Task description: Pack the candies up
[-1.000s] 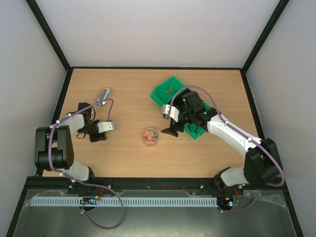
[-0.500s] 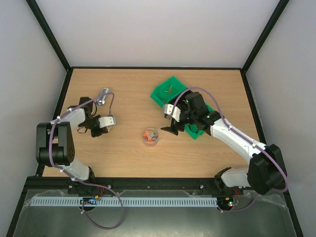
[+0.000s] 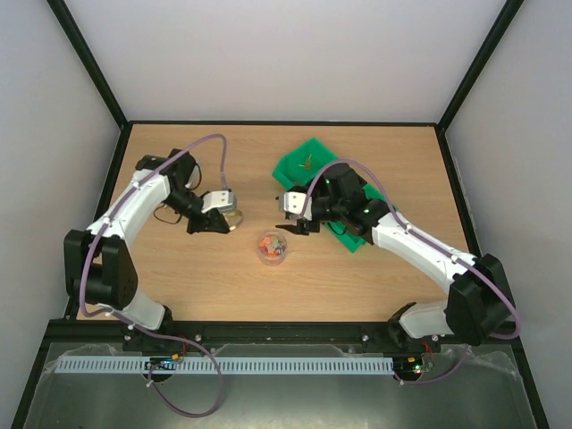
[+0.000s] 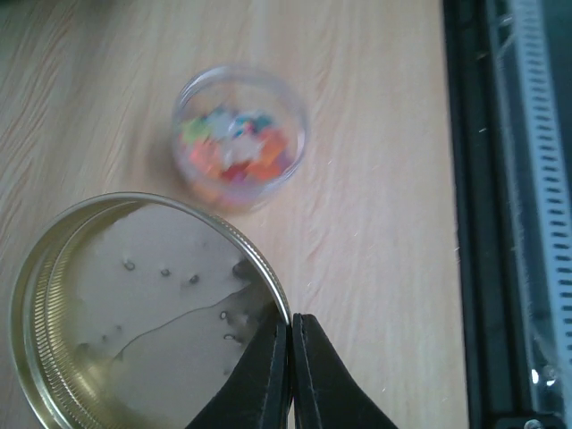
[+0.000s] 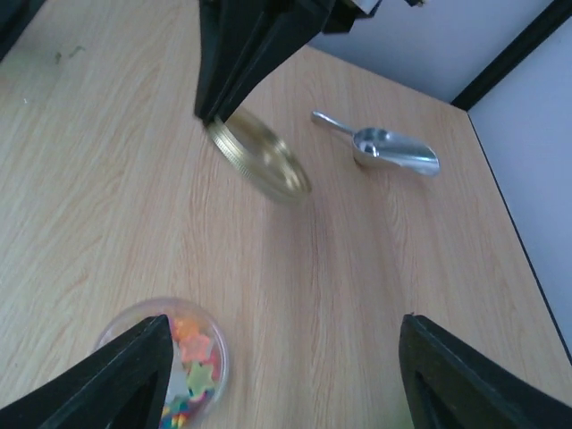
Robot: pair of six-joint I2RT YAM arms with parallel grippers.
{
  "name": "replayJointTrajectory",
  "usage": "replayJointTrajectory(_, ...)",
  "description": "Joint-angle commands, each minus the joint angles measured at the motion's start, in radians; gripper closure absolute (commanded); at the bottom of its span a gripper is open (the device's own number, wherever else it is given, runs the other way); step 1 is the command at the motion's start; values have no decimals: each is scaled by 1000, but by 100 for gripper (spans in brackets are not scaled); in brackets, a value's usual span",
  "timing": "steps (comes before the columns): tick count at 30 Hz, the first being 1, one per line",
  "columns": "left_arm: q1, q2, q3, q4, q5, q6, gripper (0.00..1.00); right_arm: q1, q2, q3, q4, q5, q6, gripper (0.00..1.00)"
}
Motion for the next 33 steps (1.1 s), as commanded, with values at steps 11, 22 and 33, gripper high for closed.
replayJointTrajectory(11, -220, 7, 127, -39, 224, -168, 98, 116, 39, 29, 8, -19, -311, 42)
replayJointTrajectory(22, -258, 31, 149, -39, 250, -201, 98, 131, 34, 0, -16, 16, -394, 59)
replayJointTrajectory(33, -259, 46, 159, -38, 251, -221, 98, 136, 31, -2, -26, 36, -397, 82)
